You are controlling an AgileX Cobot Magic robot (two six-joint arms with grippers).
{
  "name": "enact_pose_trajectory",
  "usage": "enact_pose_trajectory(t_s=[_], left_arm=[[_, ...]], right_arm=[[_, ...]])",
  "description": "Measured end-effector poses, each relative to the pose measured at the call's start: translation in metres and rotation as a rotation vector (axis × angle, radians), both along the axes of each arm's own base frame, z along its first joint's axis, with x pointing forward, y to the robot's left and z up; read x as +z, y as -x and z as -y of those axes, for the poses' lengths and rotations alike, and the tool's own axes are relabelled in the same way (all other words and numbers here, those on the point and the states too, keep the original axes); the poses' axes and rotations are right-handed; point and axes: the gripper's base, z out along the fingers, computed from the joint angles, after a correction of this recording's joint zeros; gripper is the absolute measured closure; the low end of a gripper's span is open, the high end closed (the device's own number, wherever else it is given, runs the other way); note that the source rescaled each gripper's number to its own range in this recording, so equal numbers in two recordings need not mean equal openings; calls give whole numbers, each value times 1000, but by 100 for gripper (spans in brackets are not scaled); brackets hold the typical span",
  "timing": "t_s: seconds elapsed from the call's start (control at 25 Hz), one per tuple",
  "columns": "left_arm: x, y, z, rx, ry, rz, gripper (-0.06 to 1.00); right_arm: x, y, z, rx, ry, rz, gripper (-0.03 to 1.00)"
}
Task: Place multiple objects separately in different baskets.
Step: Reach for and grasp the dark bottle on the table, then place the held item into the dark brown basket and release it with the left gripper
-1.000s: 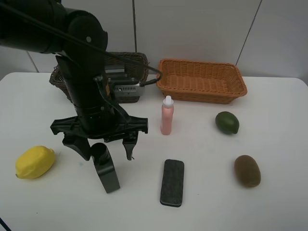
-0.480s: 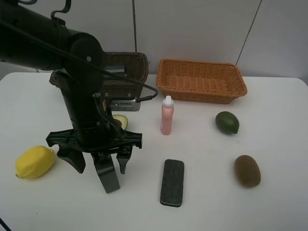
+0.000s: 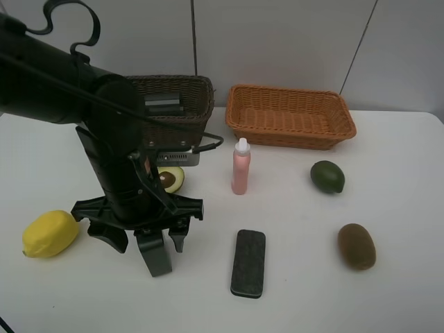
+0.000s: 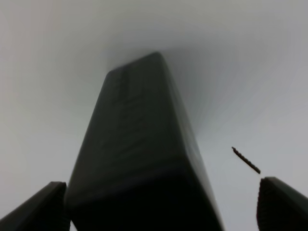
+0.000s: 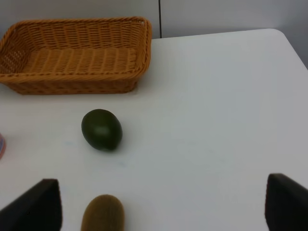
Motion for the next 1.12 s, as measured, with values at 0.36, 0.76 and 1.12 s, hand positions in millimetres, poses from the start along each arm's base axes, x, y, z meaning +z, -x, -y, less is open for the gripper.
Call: enact_pose_trajectory(t_s=[0.36,0.76,1.12], left_arm=[[-1,-3,2,-4,12,28,83],[24,-5,4,-80,63,64,94],[133,-94,-21,3,260,390,94]], right_arm=[[0,0,0,0,0,0,-3],[0,0,0,0,0,0,-3],[0,0,0,0,0,0,-3]])
